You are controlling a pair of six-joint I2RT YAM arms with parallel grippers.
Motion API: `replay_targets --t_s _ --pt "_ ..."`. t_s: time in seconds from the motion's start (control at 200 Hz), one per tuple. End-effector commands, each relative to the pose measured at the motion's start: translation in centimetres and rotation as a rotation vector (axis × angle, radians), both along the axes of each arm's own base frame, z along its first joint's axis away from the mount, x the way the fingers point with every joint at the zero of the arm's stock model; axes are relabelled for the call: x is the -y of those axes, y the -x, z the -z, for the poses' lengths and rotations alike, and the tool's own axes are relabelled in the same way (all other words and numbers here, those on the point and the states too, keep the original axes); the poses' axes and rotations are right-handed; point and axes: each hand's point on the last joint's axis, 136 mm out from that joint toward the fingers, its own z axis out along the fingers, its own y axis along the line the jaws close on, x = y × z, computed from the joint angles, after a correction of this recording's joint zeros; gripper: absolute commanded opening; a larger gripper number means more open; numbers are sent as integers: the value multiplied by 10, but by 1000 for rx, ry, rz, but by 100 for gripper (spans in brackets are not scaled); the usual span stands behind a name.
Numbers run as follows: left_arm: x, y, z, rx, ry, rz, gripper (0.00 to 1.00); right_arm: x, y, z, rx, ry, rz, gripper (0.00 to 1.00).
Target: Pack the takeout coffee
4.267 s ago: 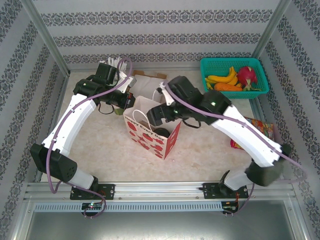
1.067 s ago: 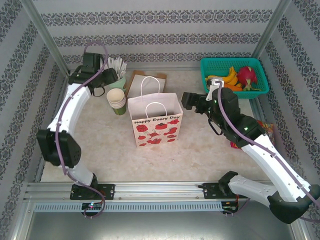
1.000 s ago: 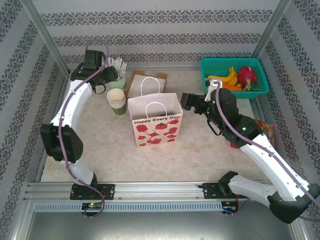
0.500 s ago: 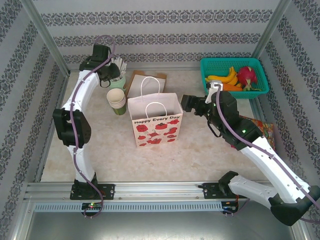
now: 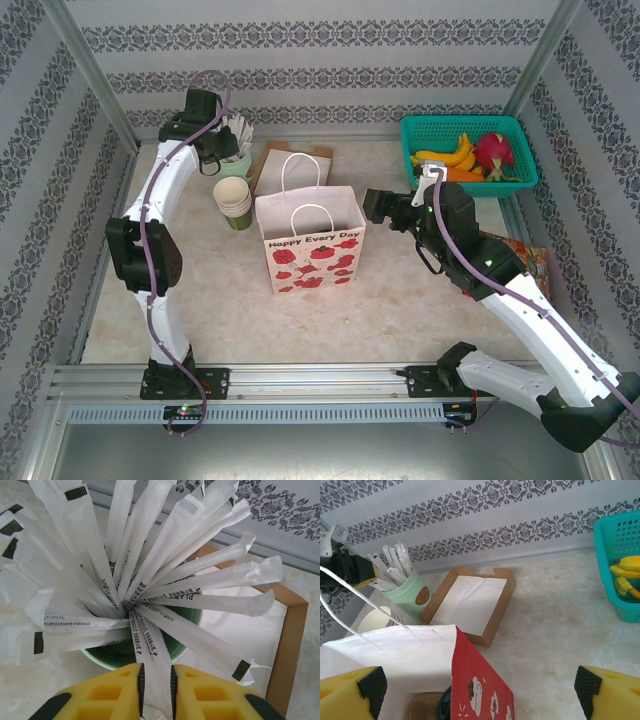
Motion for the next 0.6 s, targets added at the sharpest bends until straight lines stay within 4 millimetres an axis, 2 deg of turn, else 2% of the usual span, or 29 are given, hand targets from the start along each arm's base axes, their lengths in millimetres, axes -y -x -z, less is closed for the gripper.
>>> replay_targets --t_s 0.0,0.235,0.595 --pt "-12 4 -16 18 -26 -25 15 8 0 3 0 7 37 98" --pt "-15 5 -22 30 -28 -32 2 9 0 3 -1 3 39 98" --pt "-19 8 -33 53 -41 -10 0 14 2 0 0 2 59 98"
